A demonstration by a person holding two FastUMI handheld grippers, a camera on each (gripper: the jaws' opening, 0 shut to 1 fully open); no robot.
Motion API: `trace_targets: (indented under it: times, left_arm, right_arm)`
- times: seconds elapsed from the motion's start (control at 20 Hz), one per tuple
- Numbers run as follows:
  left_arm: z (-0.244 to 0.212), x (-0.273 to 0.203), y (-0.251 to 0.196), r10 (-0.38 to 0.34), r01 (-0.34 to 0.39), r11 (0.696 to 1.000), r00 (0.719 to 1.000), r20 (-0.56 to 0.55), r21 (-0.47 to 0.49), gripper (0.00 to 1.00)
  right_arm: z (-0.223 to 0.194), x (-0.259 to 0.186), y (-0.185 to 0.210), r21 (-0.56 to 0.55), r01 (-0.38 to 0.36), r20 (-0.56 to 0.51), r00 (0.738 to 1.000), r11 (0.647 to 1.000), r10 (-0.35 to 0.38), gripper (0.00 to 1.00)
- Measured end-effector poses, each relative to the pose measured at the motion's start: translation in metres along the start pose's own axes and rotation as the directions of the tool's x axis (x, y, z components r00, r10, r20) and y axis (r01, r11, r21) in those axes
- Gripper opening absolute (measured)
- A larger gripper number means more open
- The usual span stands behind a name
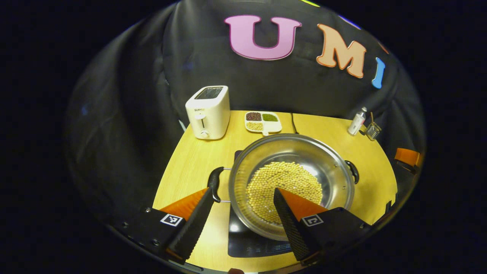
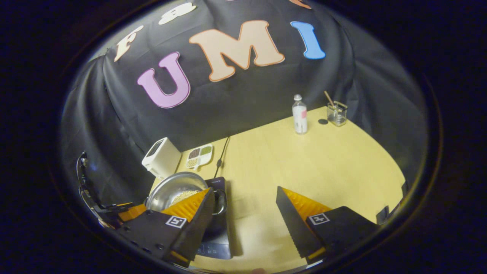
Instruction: First push the handle of the pot to place it horizontally, then grasp the pot with both hands and set it on the induction cooktop.
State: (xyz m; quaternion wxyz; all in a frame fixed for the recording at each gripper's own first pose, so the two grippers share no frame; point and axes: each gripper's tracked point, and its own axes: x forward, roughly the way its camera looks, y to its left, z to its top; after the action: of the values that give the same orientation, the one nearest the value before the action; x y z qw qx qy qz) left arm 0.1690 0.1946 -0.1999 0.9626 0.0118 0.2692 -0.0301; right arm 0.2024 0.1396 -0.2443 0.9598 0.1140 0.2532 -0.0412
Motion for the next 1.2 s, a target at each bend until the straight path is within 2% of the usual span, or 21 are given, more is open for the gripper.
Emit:
trace_targets:
  times: [0.1,0.25,0.45,0.55,0.6,0.75,0.9,1.0,1.2]
  left_arm:
    - [0.011,-0.013,-0.017,0.001,-0.002,1.000,0.999,0.041,0.024,0.98]
    - [0.032,-0.040,-0.049,0.008,-0.011,1.000,0.992,0.123,0.020,0.97]
    - [0.064,-0.084,-0.093,0.059,-0.064,0.998,0.967,0.246,0.014,0.97]
    - [0.086,-0.102,-0.120,0.073,-0.080,0.997,0.941,0.329,0.010,0.97]
    - [0.095,-0.114,-0.131,0.083,-0.092,0.996,0.926,0.367,0.008,0.97]
    - [0.116,-0.147,-0.161,0.135,-0.154,0.988,0.870,0.474,0.001,0.94]
    - [0.130,-0.174,-0.188,0.186,-0.211,0.977,0.813,0.552,-0.019,0.96]
    - [0.135,-0.189,-0.209,0.192,-0.208,0.977,0.784,0.591,-0.041,0.96]
    - [0.133,-0.208,-0.239,0.198,-0.191,0.978,0.745,0.638,-0.081,0.96]
  right_arm:
    - [0.013,-0.013,-0.004,-0.028,-0.008,0.040,0.999,1.000,0.009,0.99]
    - [0.034,-0.035,-0.008,-0.086,-0.055,0.092,0.994,0.995,0.062,0.99]
    - [0.079,-0.067,-0.017,-0.167,-0.117,0.181,0.973,0.979,0.147,1.00]
    - [0.107,-0.084,-0.025,-0.204,-0.134,0.239,0.954,0.970,0.182,0.99]
    - [0.120,-0.091,-0.030,-0.222,-0.142,0.262,0.944,0.965,0.199,0.92]
    - [0.149,-0.117,-0.044,-0.275,-0.160,0.327,0.912,0.948,0.249,0.92]
    - [0.173,-0.142,-0.067,-0.325,-0.130,0.380,0.889,0.937,0.255,0.92]
    - [0.182,-0.160,-0.080,-0.338,-0.123,0.409,0.874,0.933,0.264,0.92]
    - [0.189,-0.185,-0.112,-0.350,-0.109,0.450,0.852,0.931,0.269,0.93]
